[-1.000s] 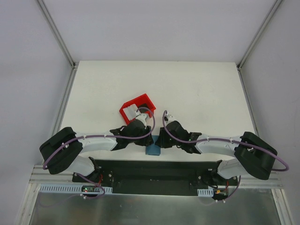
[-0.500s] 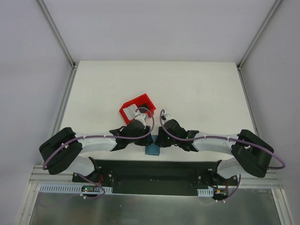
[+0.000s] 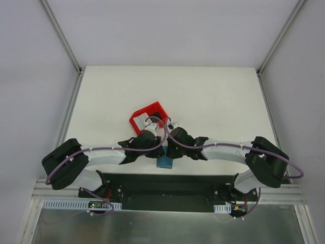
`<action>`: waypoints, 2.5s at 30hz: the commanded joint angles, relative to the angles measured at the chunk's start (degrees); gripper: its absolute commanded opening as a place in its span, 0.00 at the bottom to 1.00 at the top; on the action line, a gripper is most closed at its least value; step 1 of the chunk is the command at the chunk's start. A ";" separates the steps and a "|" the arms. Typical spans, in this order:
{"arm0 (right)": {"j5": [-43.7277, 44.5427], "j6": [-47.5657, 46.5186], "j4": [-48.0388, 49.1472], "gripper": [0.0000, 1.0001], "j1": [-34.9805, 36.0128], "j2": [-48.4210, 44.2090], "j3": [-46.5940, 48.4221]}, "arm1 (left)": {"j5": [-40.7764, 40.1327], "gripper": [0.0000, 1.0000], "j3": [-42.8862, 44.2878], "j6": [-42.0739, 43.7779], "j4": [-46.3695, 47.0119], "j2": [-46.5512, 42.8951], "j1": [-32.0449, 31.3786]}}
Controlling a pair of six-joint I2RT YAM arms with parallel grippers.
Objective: Put the credit cards into the card holder
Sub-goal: Close the card holder at the center of the board.
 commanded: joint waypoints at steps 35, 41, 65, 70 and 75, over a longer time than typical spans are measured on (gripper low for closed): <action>7.25 0.94 -15.86 0.07 2.68 10.16 6.39 | -0.42 0.38 -3.44 0.09 -7.91 -0.03 -0.62; 7.52 1.38 -15.77 0.05 2.94 11.03 6.21 | -0.24 0.38 -3.45 -0.09 -7.91 -0.38 -0.71; 10.69 2.18 -16.22 0.05 4.88 12.18 4.81 | -0.68 0.39 -3.80 -0.26 -7.91 -1.44 -0.62; 9.80 1.12 -10.94 0.11 4.70 6.74 3.84 | -0.77 0.39 -3.88 -0.35 -7.83 -1.79 -0.71; 11.03 0.33 -14.08 0.13 4.26 6.81 6.38 | -0.51 0.39 -3.88 -0.35 -7.91 -1.70 -0.62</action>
